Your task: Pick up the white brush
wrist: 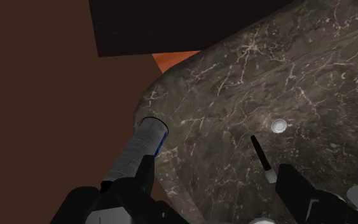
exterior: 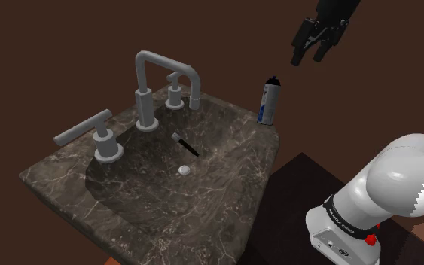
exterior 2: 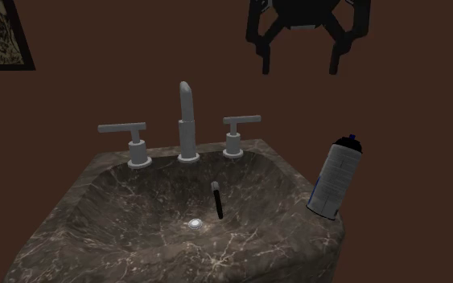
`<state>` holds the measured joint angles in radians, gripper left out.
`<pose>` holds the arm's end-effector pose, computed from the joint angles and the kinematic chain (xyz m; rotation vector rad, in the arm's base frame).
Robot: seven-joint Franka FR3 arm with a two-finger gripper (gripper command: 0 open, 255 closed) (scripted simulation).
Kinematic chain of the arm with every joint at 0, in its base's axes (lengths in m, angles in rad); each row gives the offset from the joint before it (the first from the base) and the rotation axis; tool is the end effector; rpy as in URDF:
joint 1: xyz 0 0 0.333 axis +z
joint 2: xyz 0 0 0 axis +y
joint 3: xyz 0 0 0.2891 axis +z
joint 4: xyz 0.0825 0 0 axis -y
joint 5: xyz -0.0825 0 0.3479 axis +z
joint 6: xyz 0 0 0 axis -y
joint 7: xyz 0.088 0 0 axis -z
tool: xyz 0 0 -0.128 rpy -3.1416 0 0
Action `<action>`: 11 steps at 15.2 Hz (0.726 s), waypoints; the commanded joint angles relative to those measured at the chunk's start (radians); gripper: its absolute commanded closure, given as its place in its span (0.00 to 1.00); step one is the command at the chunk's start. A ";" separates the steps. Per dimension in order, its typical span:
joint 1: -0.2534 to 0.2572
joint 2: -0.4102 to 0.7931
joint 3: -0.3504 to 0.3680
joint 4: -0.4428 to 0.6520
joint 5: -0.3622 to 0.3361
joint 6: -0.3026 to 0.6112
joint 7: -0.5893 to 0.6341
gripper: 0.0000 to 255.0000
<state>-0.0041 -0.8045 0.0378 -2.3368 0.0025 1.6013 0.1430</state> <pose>0.2899 0.0131 0.5669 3.1151 -0.1870 0.1100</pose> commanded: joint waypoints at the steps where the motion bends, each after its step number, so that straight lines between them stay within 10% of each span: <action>1: 0.000 0.000 0.000 0.000 0.000 0.000 0.000 0.00; 11: 0.055 0.166 0.020 -0.188 0.026 0.392 -0.063 0.00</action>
<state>0.0426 -0.6497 0.0517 -2.4905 0.0234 1.9411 0.0829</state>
